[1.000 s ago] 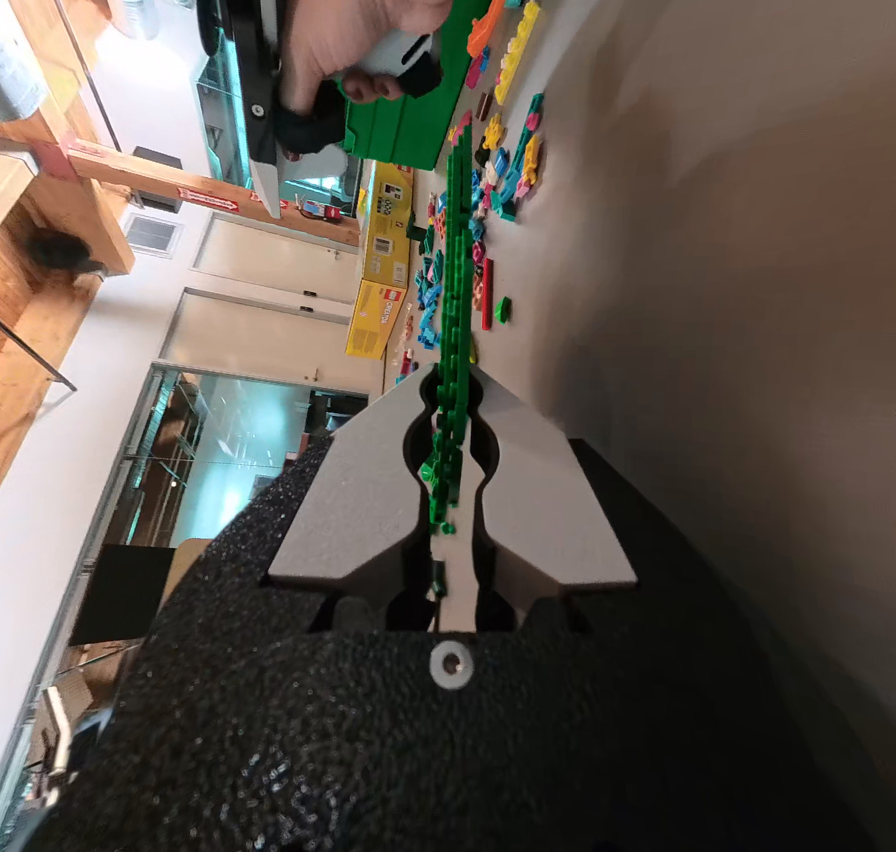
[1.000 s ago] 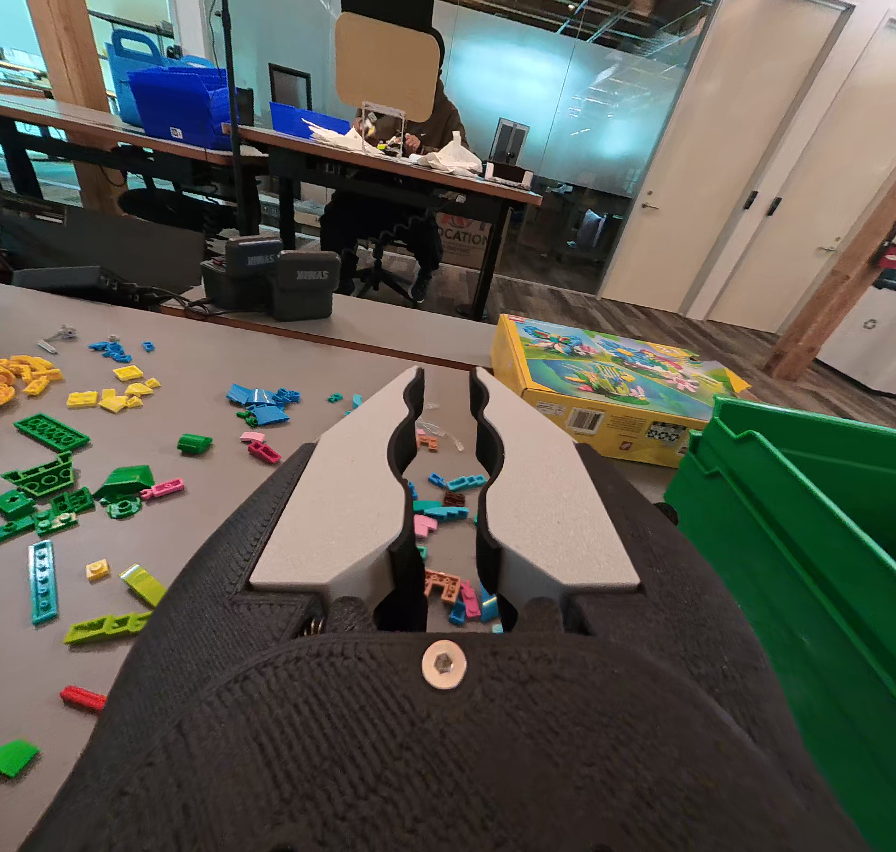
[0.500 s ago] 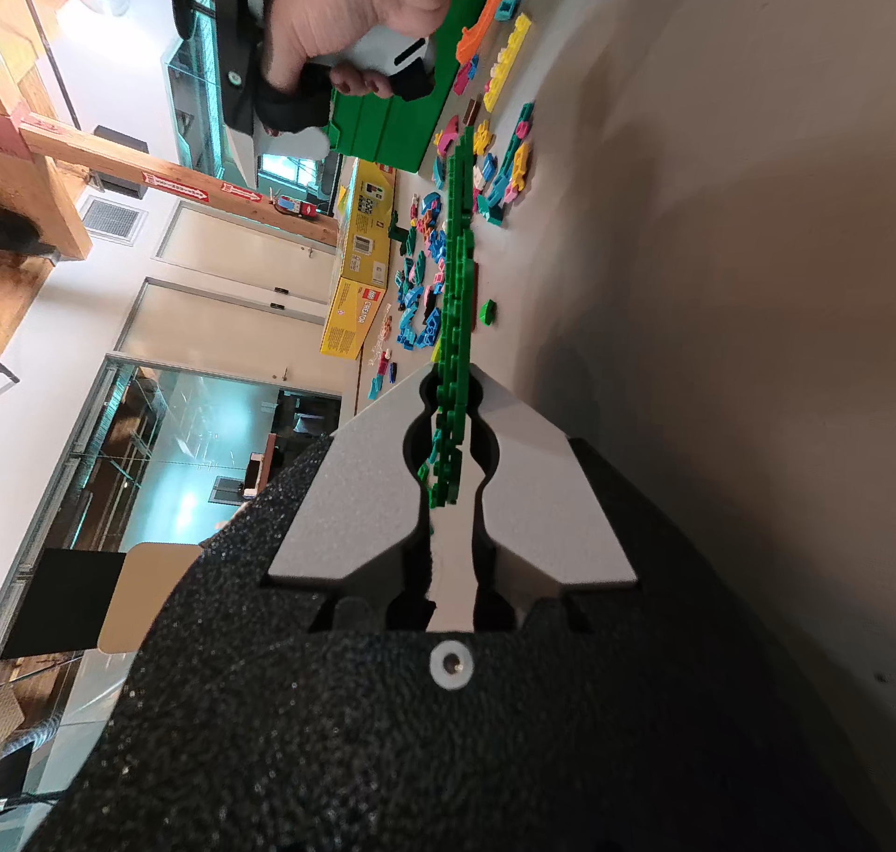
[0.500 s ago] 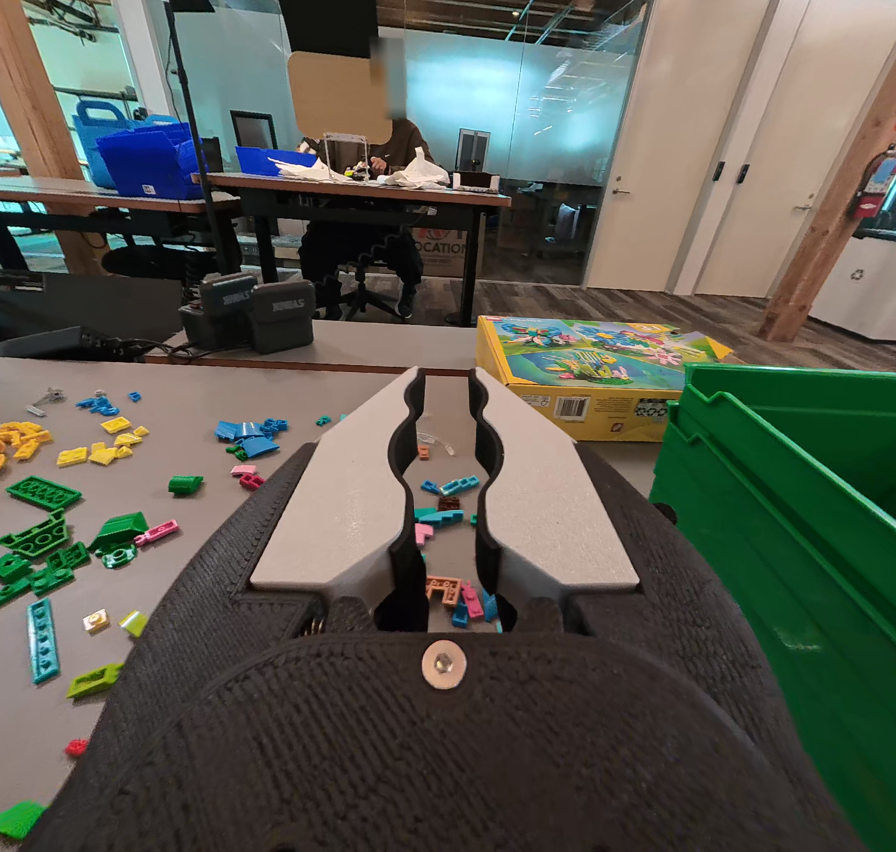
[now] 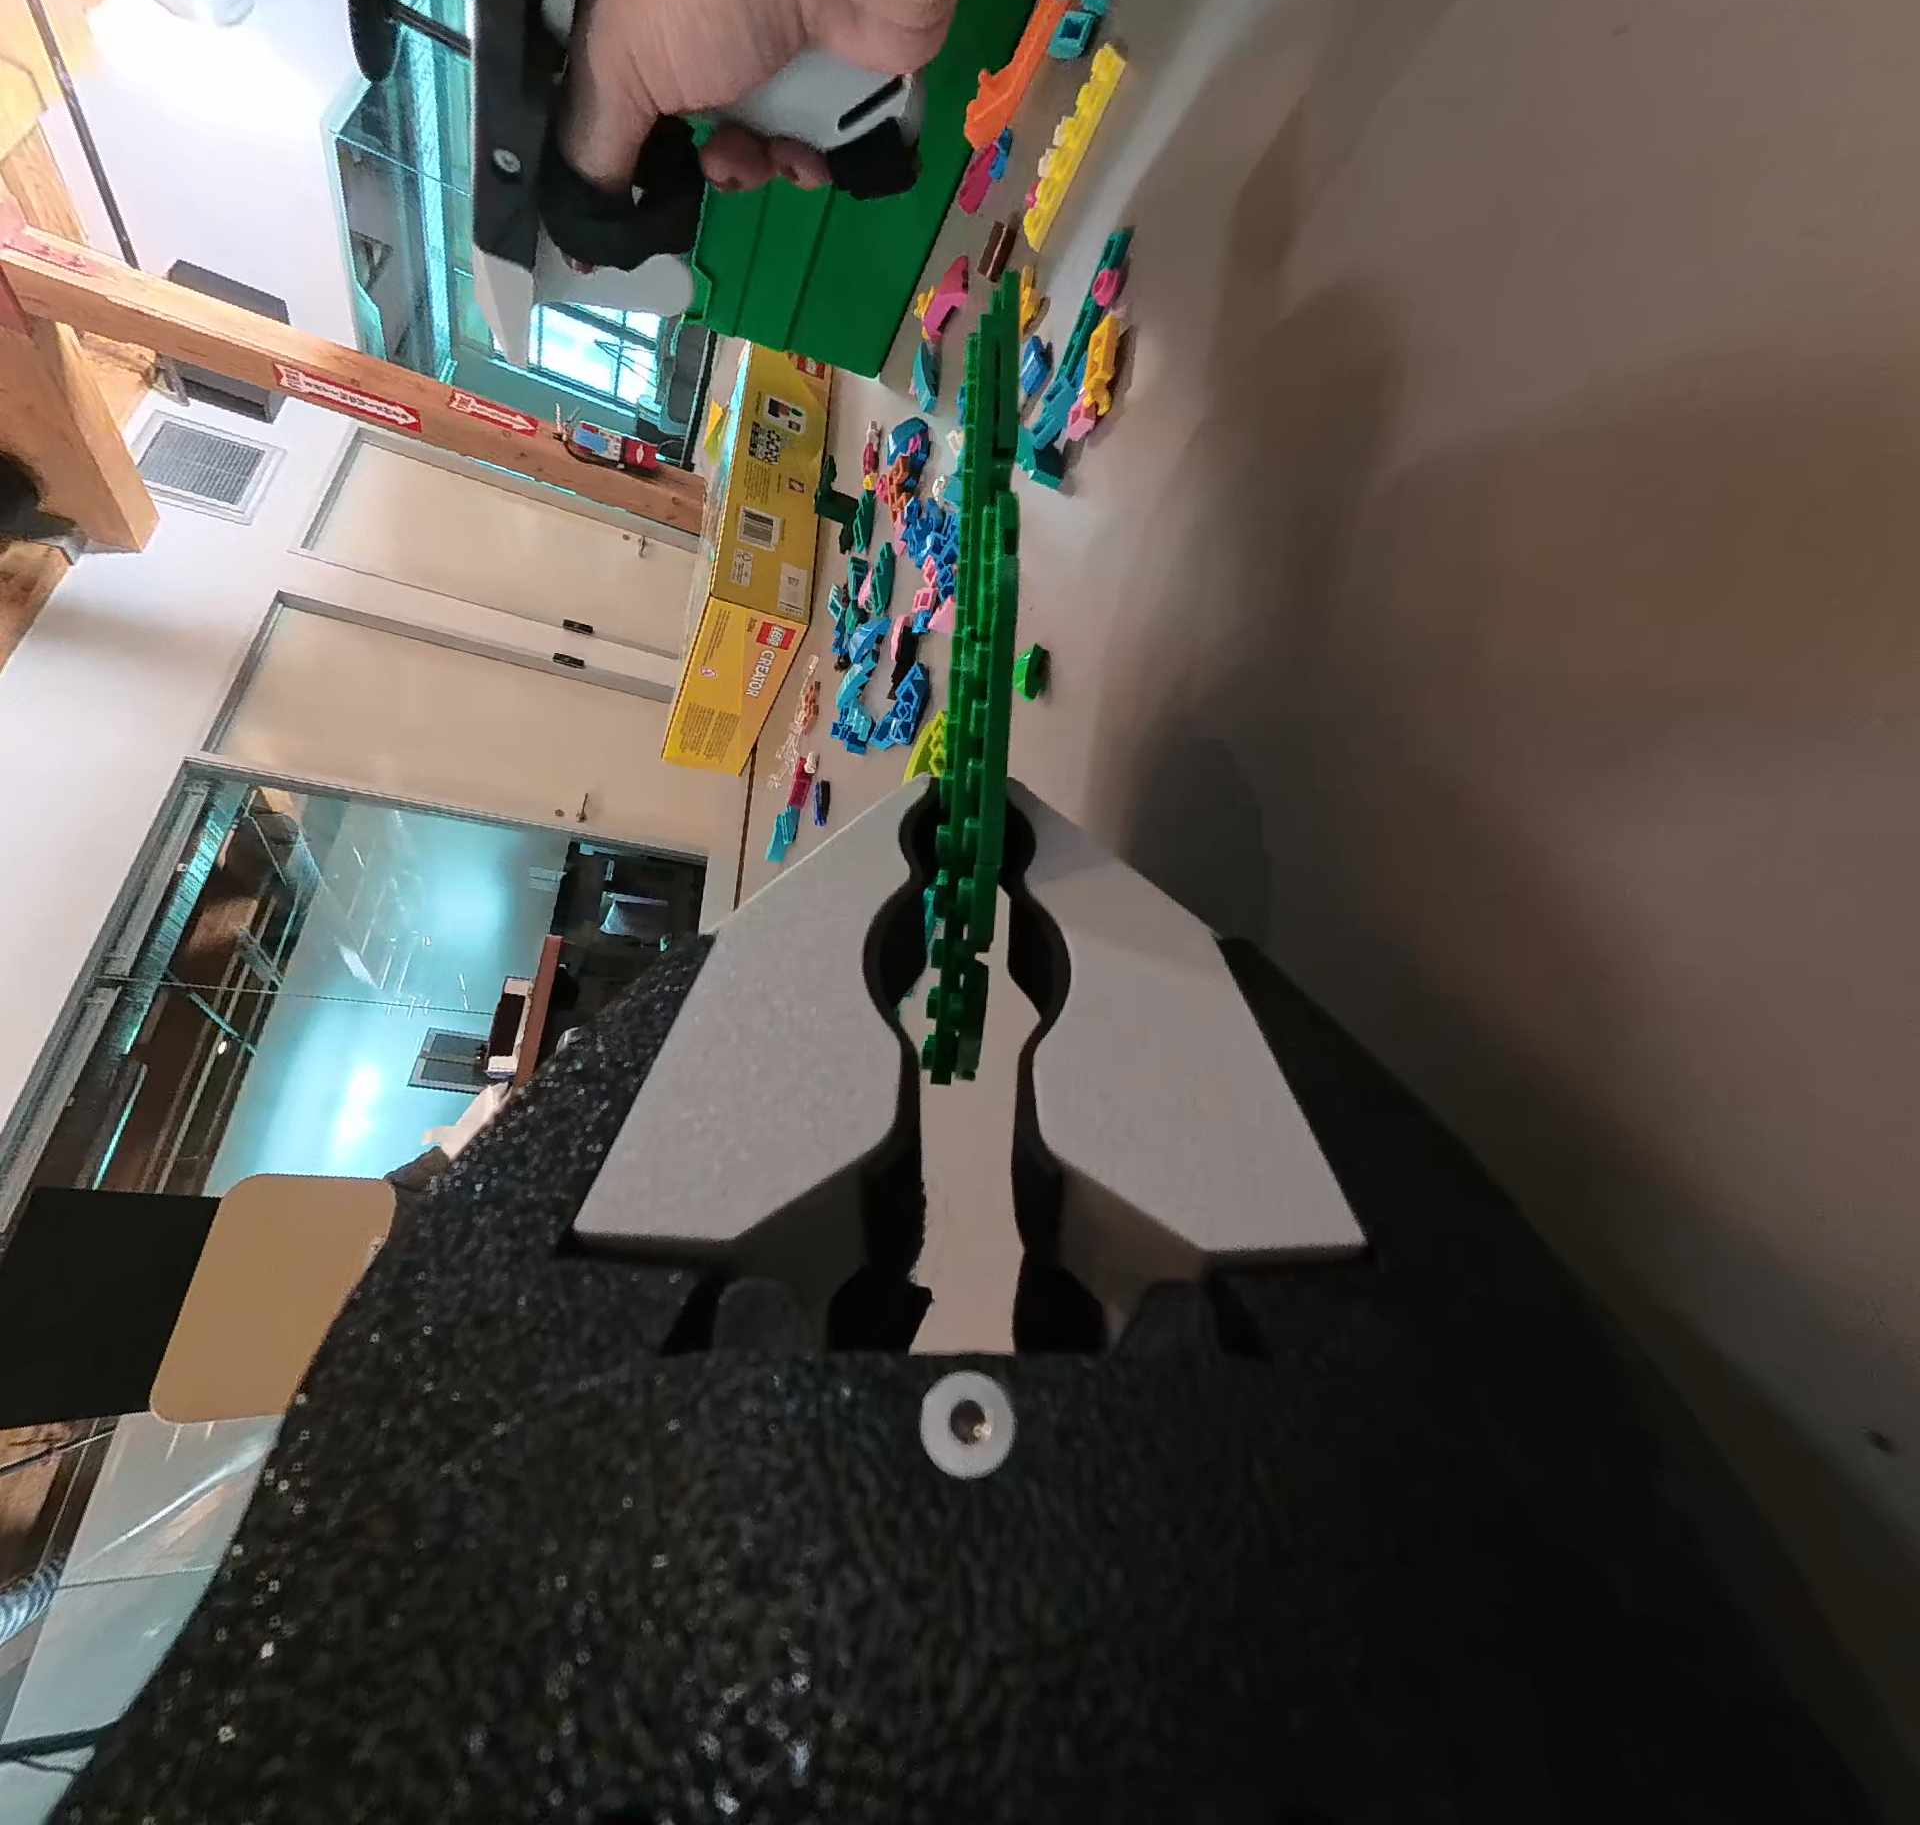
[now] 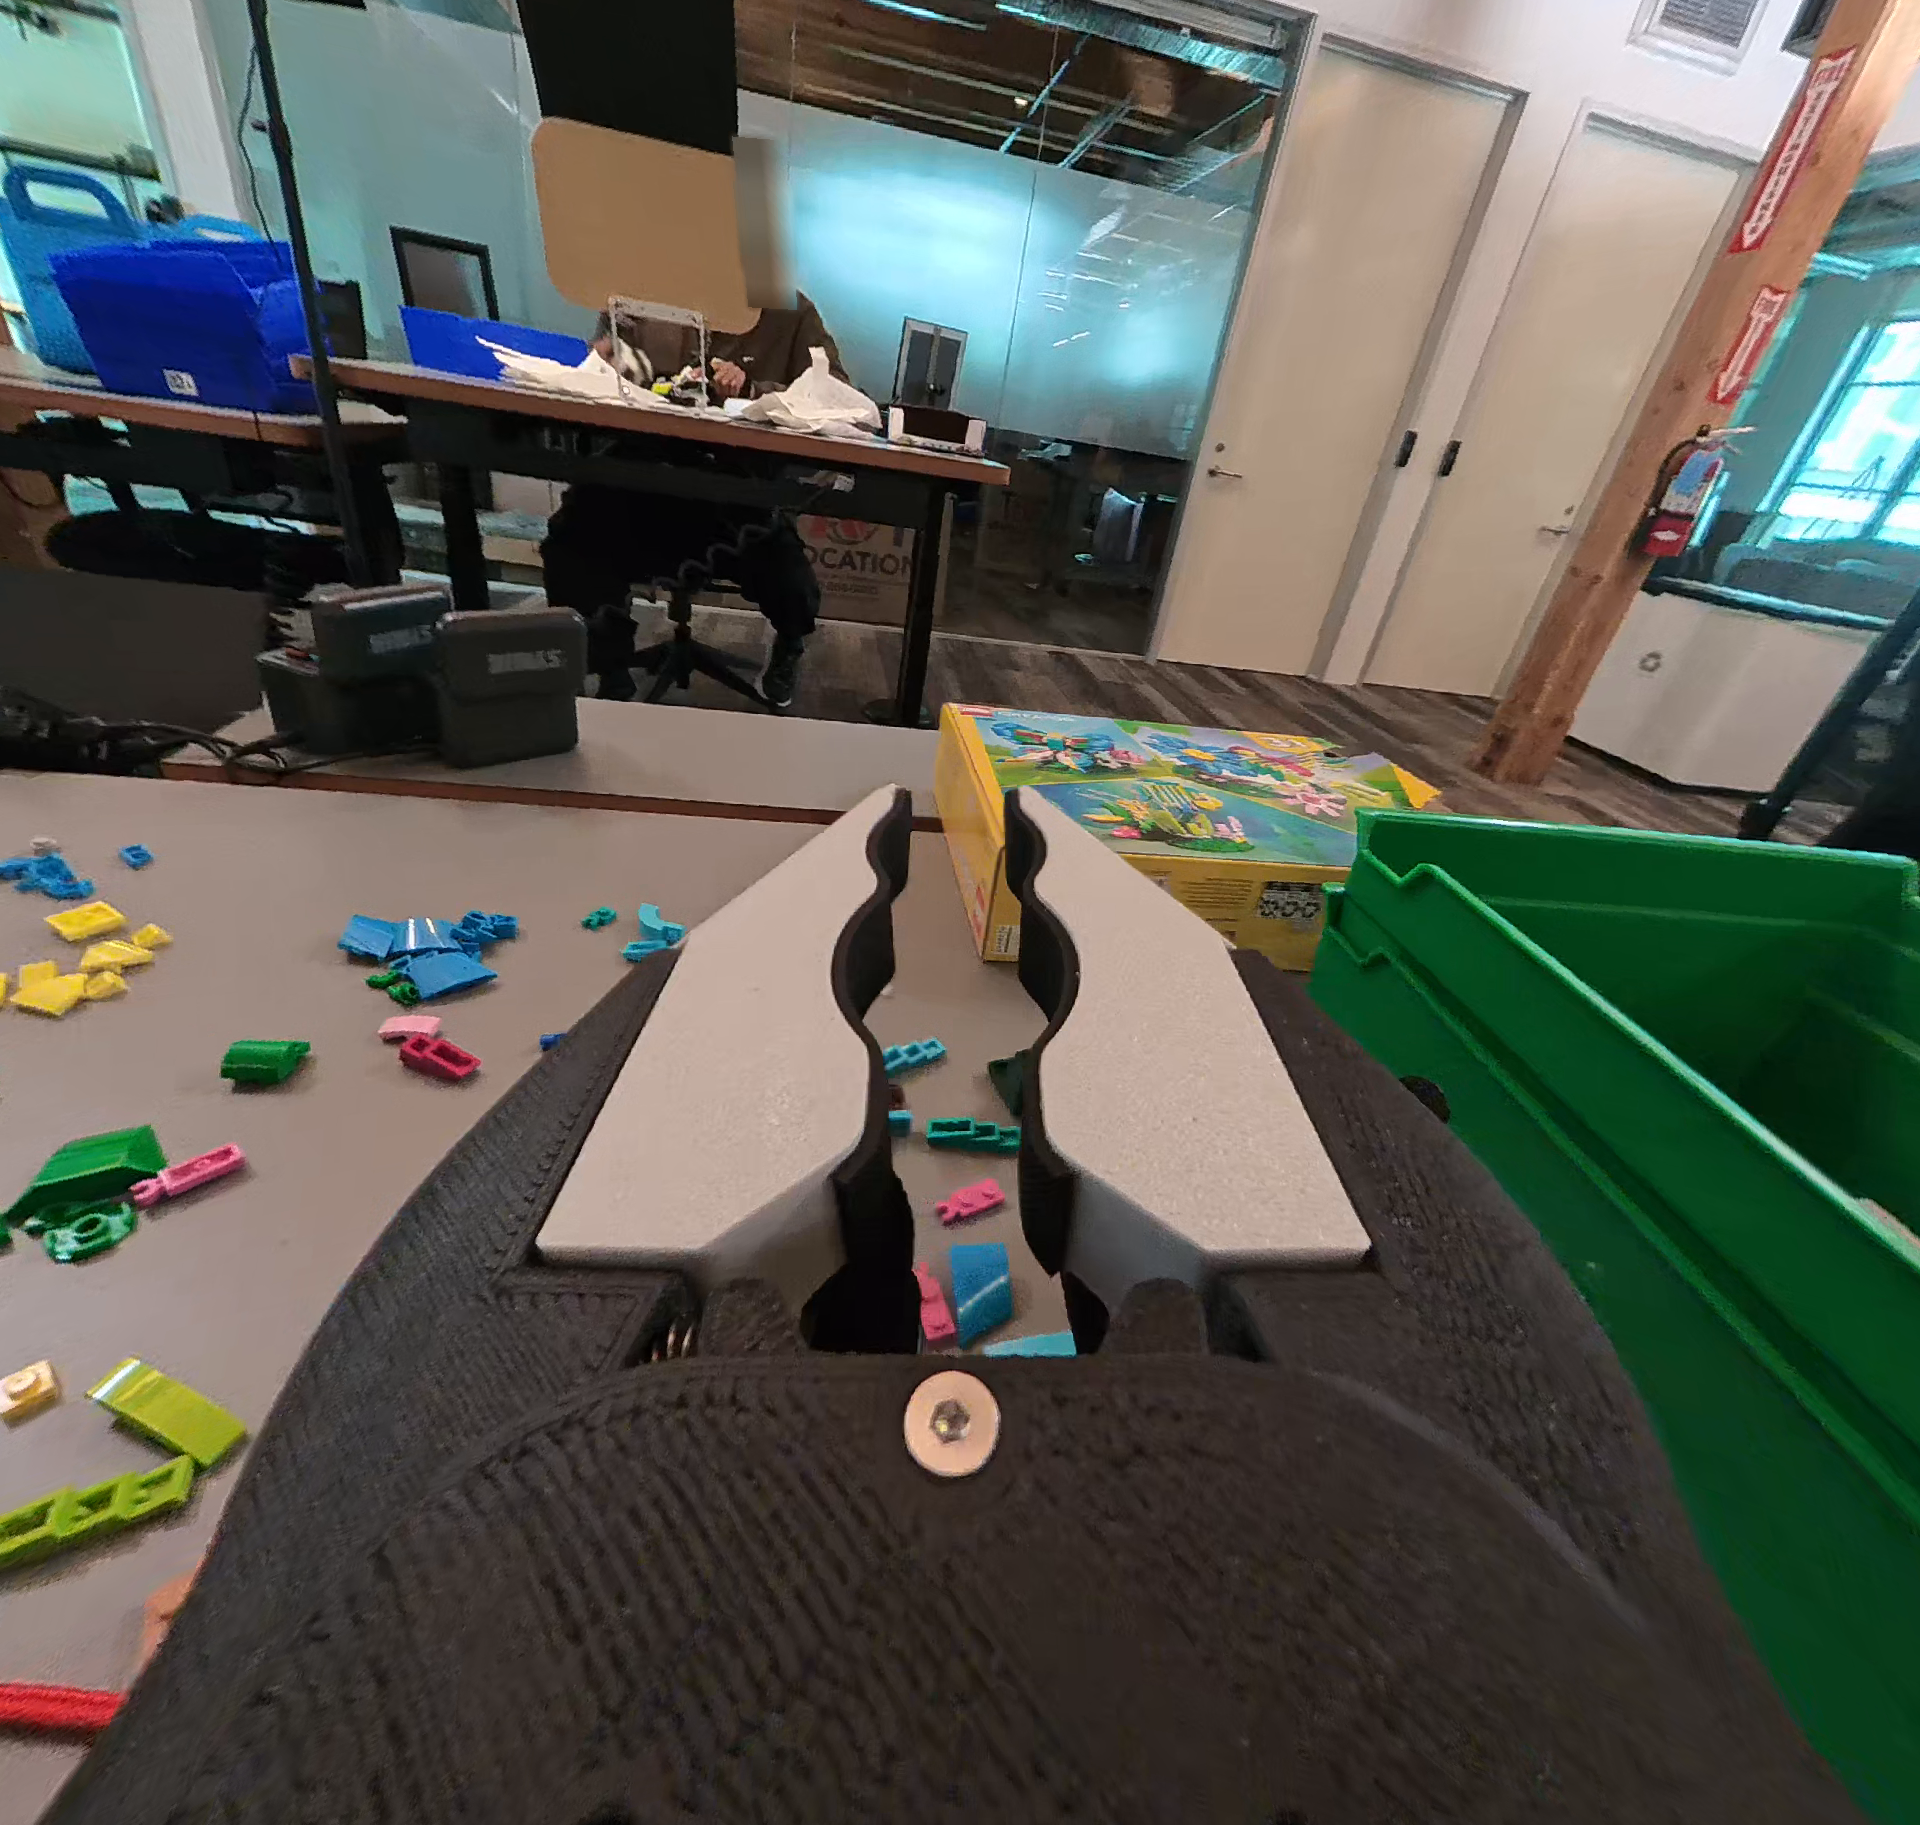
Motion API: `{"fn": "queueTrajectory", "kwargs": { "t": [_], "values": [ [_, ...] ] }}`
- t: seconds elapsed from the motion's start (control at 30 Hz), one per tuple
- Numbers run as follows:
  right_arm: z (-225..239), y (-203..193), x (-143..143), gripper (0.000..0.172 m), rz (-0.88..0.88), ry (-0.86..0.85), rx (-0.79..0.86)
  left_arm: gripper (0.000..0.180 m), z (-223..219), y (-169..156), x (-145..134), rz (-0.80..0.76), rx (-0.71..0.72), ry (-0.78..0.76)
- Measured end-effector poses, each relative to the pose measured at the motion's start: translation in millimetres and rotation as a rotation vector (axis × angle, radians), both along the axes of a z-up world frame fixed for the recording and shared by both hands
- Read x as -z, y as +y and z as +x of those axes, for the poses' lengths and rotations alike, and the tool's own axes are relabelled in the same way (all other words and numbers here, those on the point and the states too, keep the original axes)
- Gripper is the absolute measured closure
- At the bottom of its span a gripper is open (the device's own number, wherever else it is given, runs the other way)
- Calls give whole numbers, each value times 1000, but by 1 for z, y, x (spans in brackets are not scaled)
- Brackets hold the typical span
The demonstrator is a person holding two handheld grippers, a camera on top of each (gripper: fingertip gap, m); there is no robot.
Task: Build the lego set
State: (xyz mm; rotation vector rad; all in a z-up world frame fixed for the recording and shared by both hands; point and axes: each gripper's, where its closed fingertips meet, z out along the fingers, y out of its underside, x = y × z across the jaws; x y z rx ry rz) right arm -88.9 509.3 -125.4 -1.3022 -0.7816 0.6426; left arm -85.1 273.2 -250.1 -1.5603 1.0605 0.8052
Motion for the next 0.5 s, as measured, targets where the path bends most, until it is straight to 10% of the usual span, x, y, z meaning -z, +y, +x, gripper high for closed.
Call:
{"fn": "queueTrajectory", "kwargs": {
  "t": [0.5],
  "values": [
    [3,1,-2,155,-67,70,-33,175,2,0,1,-1,6,17]
  ]
}}
